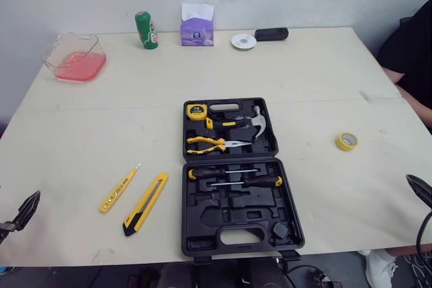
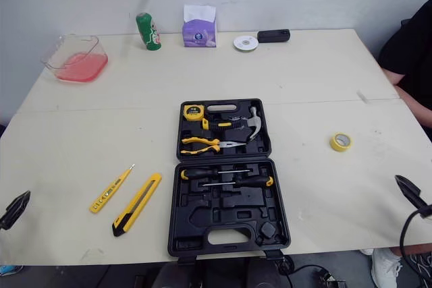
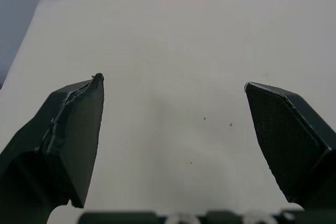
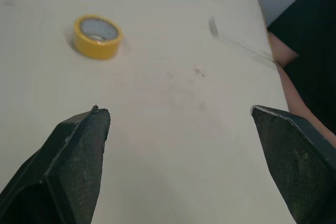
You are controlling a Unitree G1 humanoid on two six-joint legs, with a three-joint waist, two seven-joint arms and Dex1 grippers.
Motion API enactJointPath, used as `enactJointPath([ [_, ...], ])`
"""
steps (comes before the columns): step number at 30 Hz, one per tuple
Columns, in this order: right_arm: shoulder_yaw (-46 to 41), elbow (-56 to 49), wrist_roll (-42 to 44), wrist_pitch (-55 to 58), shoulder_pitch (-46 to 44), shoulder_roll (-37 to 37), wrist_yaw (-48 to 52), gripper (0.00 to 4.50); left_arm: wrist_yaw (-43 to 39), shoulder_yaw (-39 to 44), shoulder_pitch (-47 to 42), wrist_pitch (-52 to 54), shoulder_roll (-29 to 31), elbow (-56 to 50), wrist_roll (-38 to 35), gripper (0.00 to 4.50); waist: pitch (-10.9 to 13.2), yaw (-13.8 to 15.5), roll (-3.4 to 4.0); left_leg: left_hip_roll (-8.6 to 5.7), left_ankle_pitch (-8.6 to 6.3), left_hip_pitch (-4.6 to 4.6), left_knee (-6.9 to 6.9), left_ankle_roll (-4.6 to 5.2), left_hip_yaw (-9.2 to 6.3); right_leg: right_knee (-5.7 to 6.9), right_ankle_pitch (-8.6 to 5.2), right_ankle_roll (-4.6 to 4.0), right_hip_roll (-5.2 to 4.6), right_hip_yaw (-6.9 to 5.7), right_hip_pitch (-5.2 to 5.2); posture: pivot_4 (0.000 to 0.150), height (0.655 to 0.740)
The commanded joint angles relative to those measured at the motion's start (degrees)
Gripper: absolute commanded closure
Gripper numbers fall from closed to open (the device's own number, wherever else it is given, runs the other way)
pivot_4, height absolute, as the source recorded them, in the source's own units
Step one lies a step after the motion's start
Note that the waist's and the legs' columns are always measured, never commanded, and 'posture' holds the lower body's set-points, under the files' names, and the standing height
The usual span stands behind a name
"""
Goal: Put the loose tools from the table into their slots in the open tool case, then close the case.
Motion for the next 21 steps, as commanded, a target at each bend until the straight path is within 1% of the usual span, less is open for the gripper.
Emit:
enactJointPath([
  [1, 1.37, -8.61, 3.94, 4.48, -0.65, 1.28, 0.52, 0.05, -0.38, -1.46, -0.02, 3.10, 1.54, -6.33, -1.95, 0.00, 0.00, 0.08, -0.01, -0.01, 0.01, 0.00, 0.02, 0.01, -0.01, 0.03, 0.00, 0.00, 0.00, 0.00, 0.01, 0.150, 0.7400],
  [5, 5.34, -20.12, 8.09, 8.94, -2.82, 3.77, 1.46, 0.05, -0.60, -5.04, -0.08, 11.36, 3.75, -13.18, -4.30, 0.00, 0.00, 0.14, 0.00, -0.01, 0.04, -0.01, 0.01, 0.02, -0.07, 0.07, 0.00, -0.01, 0.00, -0.03, 0.02, 0.150, 0.7400],
  [6, 6.60, -24.13, 10.66, 10.55, -3.87, 4.85, 2.04, 0.05, -0.33, -5.66, -0.07, 14.81, 4.87, -14.88, -5.45, 0.00, 0.01, 0.14, 0.00, 0.00, 0.07, -0.01, 0.00, 0.02, -0.07, 0.08, 0.00, -0.01, 0.01, -0.03, 0.02, 0.150, 0.7400],
  [9, 9.57, -31.76, 13.14, 12.63, -5.03, 6.40, 3.31, 0.05, -2.93, -7.18, 2.57, 21.37, 7.98, -19.04, -7.16, 0.00, 0.02, -0.03, -0.01, 0.01, 0.17, -0.01, 0.01, 0.12, -0.08, 0.17, -0.01, -0.04, 0.05, -0.01, -0.01, 0.150, 0.7400],
  [12, 12.27, -37.15, 16.35, 16.47, -4.89, 6.18, 6.19, 0.05, -4.40, -7.66, 3.56, 22.92, 9.62, -20.68, -6.44, 0.00, 0.02, 0.05, -0.01, 0.01, 0.27, -0.02, -0.03, 0.10, -0.06, 0.10, -0.02, -0.06, 0.07, -0.02, -0.02, 0.150, 0.7400],
  [15, 14.39, -40.85, 18.57, 18.76, -5.54, 6.57, 8.10, 0.05, -5.29, -7.90, 3.61, 24.27, 9.91, -21.74, -6.58, 0.00, 0.02, 0.10, -0.02, 0.01, 0.29, -0.07, -0.07, 0.08, -0.07, 0.02, -0.04, -0.08, 0.09, -0.06, -0.03, 0.150, 0.7400],
  [18, 16.82, -43.36, 17.71, 17.80, -6.23, 7.08, 10.49, 0.05, -6.71, -9.47, 4.58, 21.64, 10.38, -21.83, -2.70, 0.00, 0.03, 0.19, -0.03, 0.00, 0.26, -0.07, -0.04, 0.13, -0.07, 0.02, -0.04, -0.09, 0.08, -0.06, -0.02, 0.150, 0.7400],
  [21, 19.41, -45.52, 17.07, 16.78, -7.34, 8.25, 12.07, 0.05, -6.13, -12.56, 4.78, 19.16, 9.77, -22.33, 0.87, 0.00, 0.03, 0.17, -0.04, 0.00, 0.20, -0.06, -0.04, 0.18, -0.07, 0.02, -0.04, -0.10, 0.08, -0.05, -0.03, 0.150, 0.7400],
])
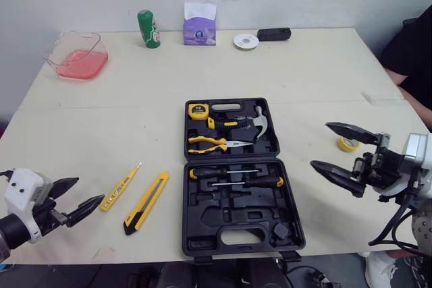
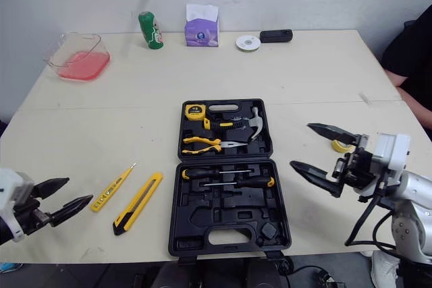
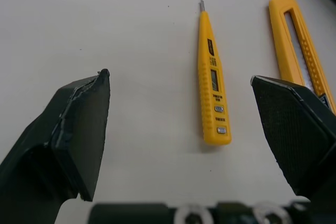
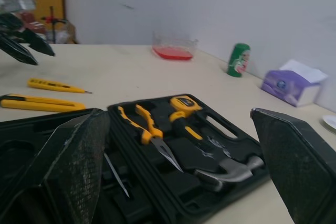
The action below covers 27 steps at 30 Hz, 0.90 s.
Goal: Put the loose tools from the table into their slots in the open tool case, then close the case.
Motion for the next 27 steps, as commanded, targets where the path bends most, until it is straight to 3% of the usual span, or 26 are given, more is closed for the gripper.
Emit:
enactJointPath([
  [1, 1.42, -3.51, 0.13, -1.57, -1.10, 1.21, 1.66, 0.05, 0.60, -2.31, 0.01, -2.77, -0.53, -2.26, 3.40, 0.00, 0.00, 0.00, 0.00, 0.00, 0.00, 0.00, 0.00, 0.00, -0.01, 0.00, 0.00, -0.01, 0.00, 0.00, 0.00, 0.150, 0.7400],
  [12, 3.39, -2.75, -1.58, -2.16, -0.50, 1.56, 5.42, 0.05, 5.77, -11.28, -4.61, -2.49, -0.41, -1.02, 11.70, 0.00, 0.00, 0.01, 0.00, 0.00, 0.04, -0.01, 0.01, 0.05, -0.02, 0.06, -0.01, -0.02, -0.01, -0.02, -0.01, 0.150, 0.7400],
  [24, 2.40, -2.56, -2.47, -2.27, -0.37, 1.22, 5.49, 0.05, 5.57, -14.89, -7.33, -1.16, -2.39, 4.04, 12.19, 0.00, 0.00, 0.12, 0.00, 0.00, 0.07, 0.04, 0.02, 0.07, -0.02, 0.15, -0.01, -0.02, -0.01, 0.00, -0.01, 0.150, 0.7400],
  [27, 2.22, -2.74, -2.60, -2.27, -0.08, 1.12, 5.34, 0.00, 4.48, -15.98, -7.63, -2.09, -2.95, 7.12, 12.02, 0.74, -0.03, 0.21, 0.04, -0.01, 0.08, 0.09, 0.03, 0.09, -0.02, 0.24, -0.01, -0.03, -0.03, 0.00, 0.00, 0.150, 0.7400],
])
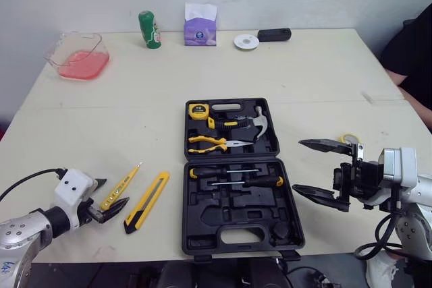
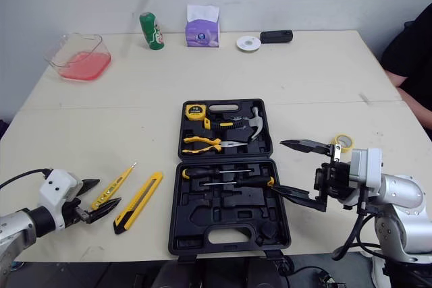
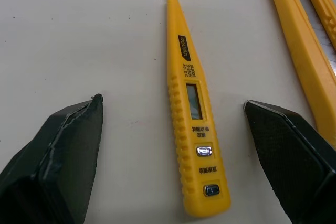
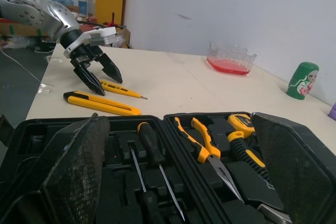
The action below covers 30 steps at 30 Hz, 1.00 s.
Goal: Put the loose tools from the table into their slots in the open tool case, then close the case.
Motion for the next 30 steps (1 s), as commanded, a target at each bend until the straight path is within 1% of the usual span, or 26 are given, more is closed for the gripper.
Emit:
enactJointPath([
  [1, -1.50, -1.57, -0.11, -1.05, 0.28, -0.41, -0.14, 0.00, -0.63, -1.77, 0.61, -0.58, -0.90, 5.03, 1.32, 1.11, -0.04, -0.01, 0.07, 0.00, 0.00, 0.02, 0.00, 0.00, 0.00, 0.03, -0.01, -0.01, -0.01, 0.01, 0.00, 0.150, 0.7400],
  [4, -1.63, -1.74, -0.37, -1.06, 0.45, -0.32, -0.57, 0.00, -0.87, -2.67, 0.24, -2.25, -1.24, 8.15, 2.33, 2.53, -0.16, 0.02, 0.27, 0.00, 0.02, 0.07, -0.01, -0.06, 0.00, 0.11, -0.03, -0.06, -0.01, 0.01, 0.00, 0.150, 0.7400],
  [6, -1.68, -1.71, -0.48, -0.98, 0.43, -0.36, -0.72, 0.00, -0.06, -1.12, -1.24, -0.63, -3.52, 8.76, -0.99, 3.42, -0.28, 0.02, 0.47, 0.01, 0.04, 0.14, -0.03, -0.11, -0.01, 0.19, -0.07, -0.13, -0.01, 0.01, 0.00, 0.150, 0.7400],
  [7, -1.72, -1.90, -0.36, -0.79, 0.49, -0.46, -0.76, 0.00, 0.16, -0.61, -1.89, -0.79, -4.06, 9.16, -1.58, 3.81, -0.32, 0.04, 0.54, 0.01, 0.04, 0.16, -0.03, -0.12, -0.01, 0.23, -0.09, -0.17, -0.01, 0.01, 0.01, 0.150, 0.7400],
  [8, -1.87, -2.27, -0.23, -0.56, 0.69, -0.57, -0.93, 0.00, -0.32, -0.49, -2.29, -1.62, -4.03, 9.46, -1.51, 3.94, -0.33, 0.13, 0.55, 0.01, 0.07, 0.17, -0.03, -0.13, -0.01, 0.27, -0.09, -0.17, -0.01, 0.00, 0.01, 0.150, 0.7400],
  [10, -2.31, -2.74, 0.02, -0.32, 1.40, -0.83, -0.96, 0.00, -0.92, -0.39, -2.72, -3.49, -4.11, 9.75, -1.09, 3.94, -0.31, 0.47, 0.53, 0.04, 0.16, 0.20, -0.04, -0.21, -0.06, 0.36, -0.13, -0.24, 0.01, -0.04, 0.01, 0.150, 0.7400],
  [14, -3.17, -2.79, -0.32, -0.35, 2.53, -1.72, -0.60, 0.00, -4.71, 1.10, -5.58, -9.73, -3.73, 9.47, -3.35, 3.94, -0.30, 1.06, 0.50, 0.05, 0.17, 0.18, -0.07, -0.26, -0.05, 0.38, -0.14, -0.26, 0.03, -0.04, -0.05, 0.150, 0.7400],
  [17, -3.98, -2.99, -0.21, -0.59, 3.89, -2.27, -0.32, 0.00, -8.54, 0.82, -7.53, -12.47, -2.86, 6.84, -5.58, 3.94, -0.14, 1.11, 0.18, 0.05, 0.23, -0.01, -0.04, -0.19, -0.05, 0.42, -0.14, -0.27, 0.04, -0.04, -0.23, 0.150, 0.7400],
  [19, -4.76, -3.33, 0.02, -0.76, 5.30, -2.56, 0.12, 0.00, -12.26, -0.86, -9.65, -12.28, -0.84, 3.52, -7.28, 3.94, -0.04, 1.32, -0.02, 0.04, 0.23, -0.08, -0.03, -0.18, -0.06, 0.37, -0.13, -0.27, 0.02, -0.06, -0.23, 0.150, 0.7400],
  [23, -5.49, -3.84, 0.20, -0.90, 6.50, -2.72, 0.45, 0.00, -15.50, -2.87, -11.68, -11.04, 1.49, 0.88, -8.70, 3.94, -0.02, 1.21, -0.07, -0.01, 0.29, -0.13, 0.00, -0.31, 0.00, 0.26, -0.11, -0.22, 0.00, -0.05, -0.21, 0.150, 0.7400],
  [24, -5.77, -4.01, 0.17, -0.89, 6.82, -2.77, 0.36, 0.00, -17.06, -4.66, -13.18, -10.57, 2.87, -0.51, -8.84, 3.94, -0.02, 1.07, -0.07, -0.01, 0.28, -0.12, 0.00, -0.31, 0.01, 0.25, -0.10, -0.22, 0.00, -0.05, -0.20, 0.150, 0.7400],
  [27, -6.88, -5.06, -0.08, -0.54, 8.20, -3.34, -0.17, 0.00, -19.53, -13.07, -23.09, -4.21, 5.91, -6.42, -11.23, 3.94, 0.06, 1.34, -0.18, 0.01, 0.30, -0.11, -0.02, -0.34, 0.00, 0.29, -0.10, -0.22, 0.07, -0.09, -0.21, 0.150, 0.7400],
  [28, -7.31, -5.50, -0.11, -0.27, 8.84, -3.53, -0.39, 0.00, -19.97, -17.02, -27.25, -1.34, 6.58, -8.06, -10.95, 3.94, 0.08, 1.49, -0.21, 0.00, 0.33, -0.13, 0.01, -0.32, -0.01, 0.33, -0.10, -0.22, 0.09, -0.10, -0.21, 0.150, 0.7400],
  [30, -7.69, -6.21, -0.23, 0.16, 9.61, -3.72, -0.95, 0.00, -20.38, -22.43, -32.67, 2.35, 7.45, -9.88, -9.95, 3.94, 0.08, 1.85, -0.21, -0.05, 0.46, -0.08, 0.02, -0.41, -0.04, 0.36, -0.08, -0.17, 0.07, -0.08, -0.13, 0.150, 0.7400],
])
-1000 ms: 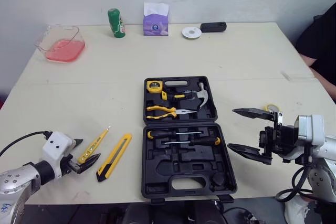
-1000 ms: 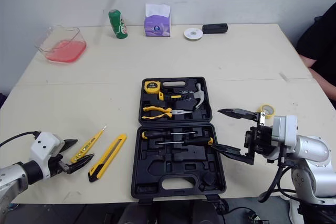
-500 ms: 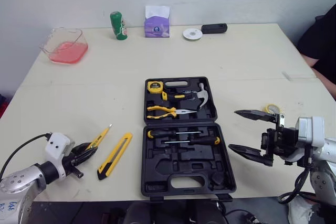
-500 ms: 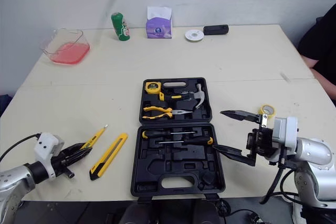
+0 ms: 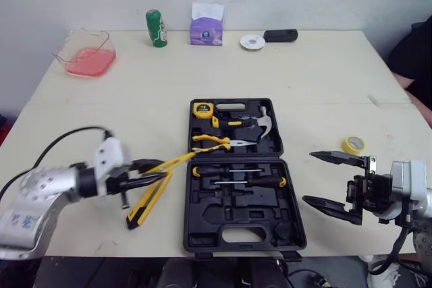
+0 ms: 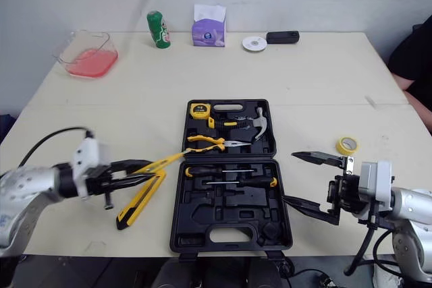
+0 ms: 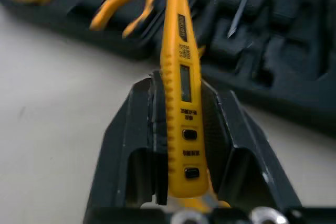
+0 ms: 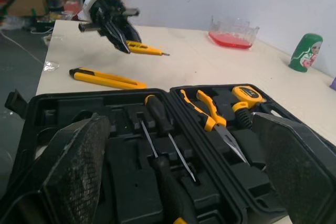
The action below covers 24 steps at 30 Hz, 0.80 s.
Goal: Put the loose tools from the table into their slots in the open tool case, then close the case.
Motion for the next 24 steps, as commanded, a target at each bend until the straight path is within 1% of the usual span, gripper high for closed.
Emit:
enactJointPath([
  [1, -2.18, -3.13, 0.47, 0.26, 1.41, -0.80, -1.09, 0.00, -1.00, -8.59, -7.50, 6.88, 1.69, -5.43, -0.08, 3.94, 0.00, 0.18, 0.00, -0.01, 0.01, 0.03, -0.01, -0.02, 0.01, -0.02, 0.01, 0.01, 0.02, 0.01, 0.04, 0.150, 0.7400],
  [3, -2.32, -4.27, 0.34, 0.91, 2.10, -1.19, -1.96, 0.00, 0.89, -14.02, -13.43, 13.47, 0.88, -7.18, 0.19, 3.94, 0.01, -0.02, -0.01, 0.00, 0.01, 0.06, -0.05, -0.05, 0.09, -0.05, 0.01, 0.02, 0.12, 0.05, 0.03, 0.150, 0.7400],
  [5, -2.67, -5.32, 0.49, 1.56, 2.66, -1.44, -2.95, 0.00, 2.23, -19.43, -18.68, 19.50, -0.06, -8.32, 0.85, 3.94, 0.05, -0.03, -0.08, 0.04, 0.03, 0.01, -0.03, -0.08, 0.08, -0.04, 0.01, 0.02, 0.48, 0.05, -0.01, 0.150, 0.7400],
  [7, -2.98, -6.28, 0.56, 2.02, 3.21, -1.54, -3.67, 0.00, 3.13, -23.25, -22.15, 24.34, -0.46, -8.87, 1.27, 3.94, 0.06, -0.04, -0.10, 0.11, 0.06, 0.00, 0.02, -0.12, 0.07, -0.04, 0.01, 0.02, 0.74, 0.13, -0.02, 0.150, 0.7400],
  [10, -3.21, -7.41, 0.75, 2.75, 3.66, -1.78, -4.51, 0.00, 4.38, -29.41, -26.56, 29.36, -0.65, -9.17, 3.98, 3.94, 0.11, -0.04, -0.18, 0.16, 0.10, 0.01, 0.04, -0.18, 0.06, -0.03, 0.01, 0.02, 0.83, 0.21, -0.03, 0.150, 0.7400],
  [12, -3.49, -7.77, 0.78, 2.99, 3.92, -1.79, -4.75, 0.00, 6.08, -31.82, -28.72, 34.77, -1.20, -9.17, 4.21, 3.94, 0.13, -0.01, -0.21, 0.16, 0.13, 0.01, 0.04, -0.19, 0.03, -0.03, 0.00, 0.01, 0.84, 0.24, -0.04, 0.150, 0.7400],
  [14, -3.85, -8.04, 0.72, 3.01, 4.28, -1.94, -4.77, 0.00, 6.79, -34.50, -29.98, 36.32, -0.78, -9.68, 5.85, 3.94, 0.15, 0.11, -0.26, 0.16, 0.13, -0.02, 0.06, -0.19, 0.01, -0.02, 0.00, 0.00, 0.84, 0.27, -0.04, 0.150, 0.7400],
  [16, -4.45, -8.01, 0.84, 3.02, 4.54, -1.81, -5.25, 0.00, 8.51, -33.86, -29.43, 38.12, -2.02, -9.90, 5.39, 3.94, 0.16, 0.20, -0.28, 0.16, 0.13, -0.02, 0.07, -0.18, 0.01, -0.03, 0.00, 0.00, 0.84, 0.28, -0.04, 0.150, 0.7400],
  [20, -5.24, -7.71, 0.78, 2.36, 5.98, -1.76, -4.50, 0.00, 10.05, -36.36, -29.27, 35.18, -1.94, -7.68, 9.11, 3.94, 0.19, 0.76, -0.31, 0.16, 0.15, -0.04, 0.11, -0.16, -0.01, -0.02, -0.01, -0.01, 0.82, 0.28, -0.04, 0.150, 0.7400],
  [24, -5.52, -7.60, 0.95, 2.20, 6.39, -1.68, -4.15, 0.00, 8.96, -37.54, -29.18, 34.18, -1.35, -7.20, 10.18, 3.94, 0.19, 0.91, -0.32, 0.17, 0.14, -0.05, 0.21, -0.15, -0.01, 0.00, -0.01, -0.01, 0.82, 0.27, -0.01, 0.150, 0.7400],
])
